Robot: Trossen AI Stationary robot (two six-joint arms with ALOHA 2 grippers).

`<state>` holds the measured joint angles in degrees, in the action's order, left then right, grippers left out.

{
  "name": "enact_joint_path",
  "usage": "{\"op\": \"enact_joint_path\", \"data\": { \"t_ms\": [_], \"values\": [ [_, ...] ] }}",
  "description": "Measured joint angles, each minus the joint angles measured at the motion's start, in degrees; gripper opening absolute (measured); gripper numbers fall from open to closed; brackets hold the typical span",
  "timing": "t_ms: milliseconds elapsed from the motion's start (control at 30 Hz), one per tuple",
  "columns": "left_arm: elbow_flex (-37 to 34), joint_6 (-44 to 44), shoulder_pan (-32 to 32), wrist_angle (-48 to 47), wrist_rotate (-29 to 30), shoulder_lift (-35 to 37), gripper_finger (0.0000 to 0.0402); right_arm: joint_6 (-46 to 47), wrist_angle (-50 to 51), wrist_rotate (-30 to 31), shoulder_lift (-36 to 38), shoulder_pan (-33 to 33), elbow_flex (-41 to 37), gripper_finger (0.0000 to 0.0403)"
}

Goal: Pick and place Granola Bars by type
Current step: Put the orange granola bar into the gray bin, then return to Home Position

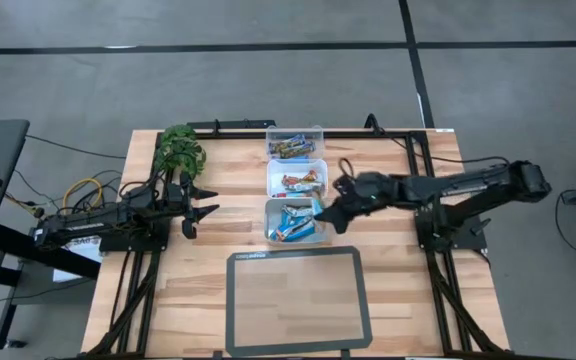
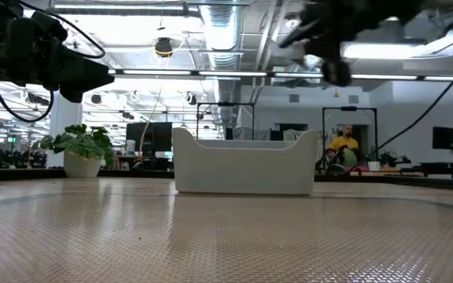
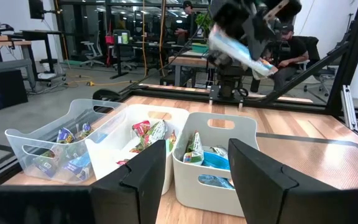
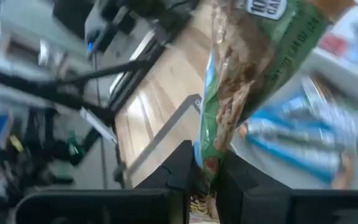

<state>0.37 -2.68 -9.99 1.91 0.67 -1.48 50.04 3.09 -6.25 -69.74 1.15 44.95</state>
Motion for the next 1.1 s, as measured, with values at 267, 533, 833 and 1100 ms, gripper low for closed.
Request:
{"op": "enact_joint_path", "data": {
  "t_ms": [267, 533, 833, 1100],
  "values": [
    [0.00, 0.02, -0.01, -0.01, 0.00, -0.01, 0.0167, -28.15, 13.39, -7.68, -11.71, -5.26, 13.36, 0.0036],
    [0.00, 0.02, 0.01, -0.02, 0.00, -0.02, 0.0167, -50.23, 24.32, -7.05, -21.54, -7.43, 20.86, 0.0041],
    [-0.01, 0.00, 0.01, 0.00, 0.00, 0.00, 0.0167, -55.04, 24.93, -5.79, -24.49, -6.99, 21.68, 0.0110],
    [-0.01, 0.00, -0.01, -0.02, 0.02, 0.00, 0.0167, -54.61, 20.50, -4.98, -18.13, -6.29, 16.46, 0.0201]
  ]
}}
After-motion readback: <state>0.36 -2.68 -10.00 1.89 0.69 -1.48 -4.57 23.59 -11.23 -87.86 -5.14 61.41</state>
